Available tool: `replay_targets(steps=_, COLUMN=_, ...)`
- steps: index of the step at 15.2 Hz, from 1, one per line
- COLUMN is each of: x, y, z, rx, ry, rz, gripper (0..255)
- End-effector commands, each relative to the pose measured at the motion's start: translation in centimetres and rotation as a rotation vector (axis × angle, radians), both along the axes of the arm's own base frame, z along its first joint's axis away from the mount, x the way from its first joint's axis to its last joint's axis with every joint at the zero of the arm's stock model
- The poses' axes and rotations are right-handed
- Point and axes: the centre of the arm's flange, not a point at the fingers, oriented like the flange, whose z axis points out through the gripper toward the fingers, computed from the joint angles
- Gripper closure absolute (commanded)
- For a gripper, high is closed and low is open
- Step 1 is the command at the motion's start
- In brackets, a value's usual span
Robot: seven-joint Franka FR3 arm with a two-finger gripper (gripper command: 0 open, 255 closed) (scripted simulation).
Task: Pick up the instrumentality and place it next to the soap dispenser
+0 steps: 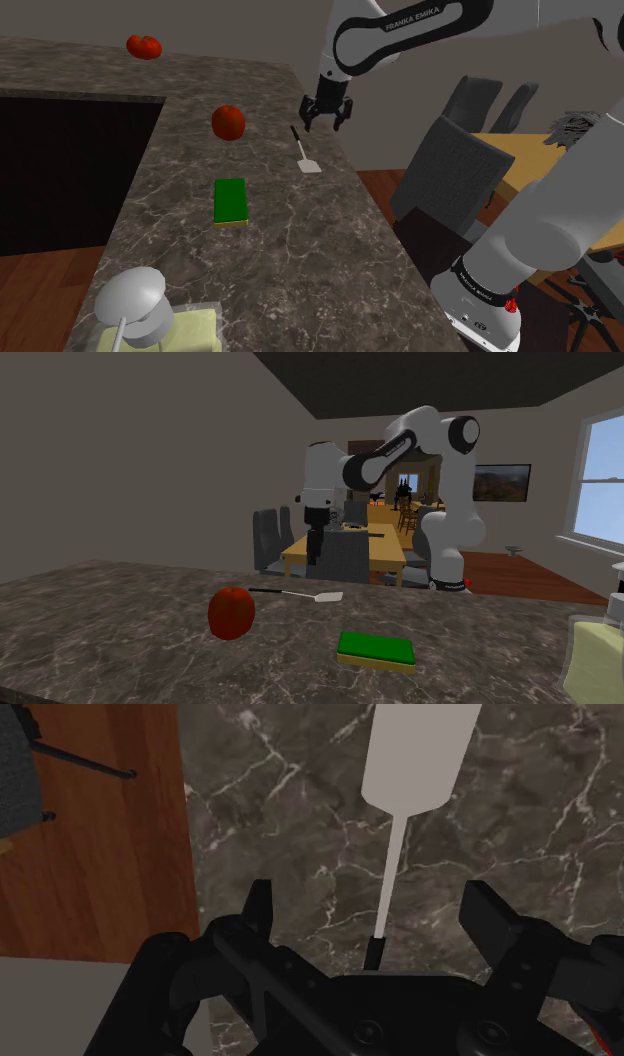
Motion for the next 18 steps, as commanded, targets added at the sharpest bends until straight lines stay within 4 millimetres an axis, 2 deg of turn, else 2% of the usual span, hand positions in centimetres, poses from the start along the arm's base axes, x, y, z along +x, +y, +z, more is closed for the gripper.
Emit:
replay_targets(steps=1, x=2.1, y=0.3, z=-1.7, rx=-0.004, ry=-0.004, rz=-0.029, gripper=0)
replay_targets(steps=5, x=6.4, y=0.8, z=-4.5, rx=-0.012, ry=-0.011, rz=-0.082, gripper=0)
replay_targets(steps=6, x=6.6, y=0.8, z=-4.6, rx=-0.013, ry=-0.011, rz=-0.084, gripper=0)
replay_targets(steps=13, x=6.8, y=0.7, z=-8.6, rx=-0.013, ry=-0.011, rz=-0.084, gripper=0)
replay_targets(steps=18, x=6.8, y=0.7, z=-8.6, rx=-0.013, ry=-0.011, rz=-0.084, gripper=0)
